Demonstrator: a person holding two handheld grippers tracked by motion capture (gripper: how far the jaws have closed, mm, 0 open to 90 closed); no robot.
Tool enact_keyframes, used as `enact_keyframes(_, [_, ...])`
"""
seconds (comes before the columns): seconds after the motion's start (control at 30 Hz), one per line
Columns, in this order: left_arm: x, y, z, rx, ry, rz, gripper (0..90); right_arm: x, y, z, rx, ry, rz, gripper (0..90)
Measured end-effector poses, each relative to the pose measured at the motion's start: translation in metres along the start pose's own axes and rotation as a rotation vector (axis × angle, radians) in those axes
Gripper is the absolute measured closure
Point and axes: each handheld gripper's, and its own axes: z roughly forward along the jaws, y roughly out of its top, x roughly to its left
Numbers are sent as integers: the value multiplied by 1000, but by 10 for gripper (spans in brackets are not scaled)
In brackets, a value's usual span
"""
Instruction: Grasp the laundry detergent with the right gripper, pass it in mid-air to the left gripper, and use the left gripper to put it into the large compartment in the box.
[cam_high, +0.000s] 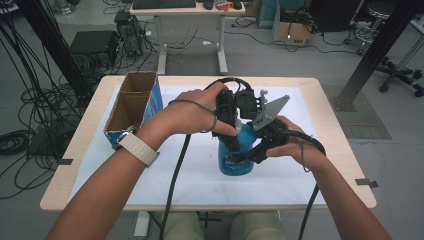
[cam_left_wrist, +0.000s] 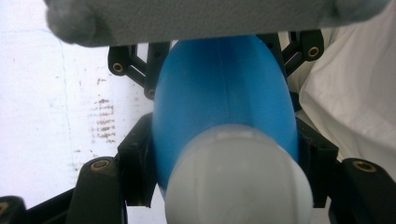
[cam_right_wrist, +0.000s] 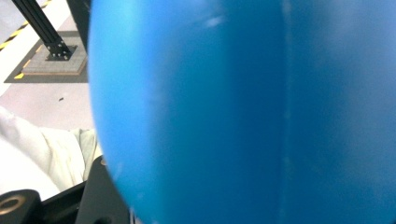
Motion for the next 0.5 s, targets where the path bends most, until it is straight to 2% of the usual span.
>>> enact_keyframes(0.07, [0,1,-1,6,0,4,373,0,0,-1,-12,2,-4,421])
enact_keyframes(0.13, [0,2,-1,13,-1,0,373,2,-1,-1,-18,0,12,421])
enact_keyframes(0.2, [1,3,-1,21,-3,0,373,0,-1,-1,-26,2,0,420])
enact_keyframes(0.37, [3,6,1,38,-10,-1,373,0,-4,-1,-36,3,6,418])
enact_keyframes(0.4, [3,7,1,42,-15,-1,374,1,-5,-1,-37,1,18,415])
enact_keyframes(0.5, [4,7,3,59,-14,-6,374,-1,-9,-2,-65,14,5,356])
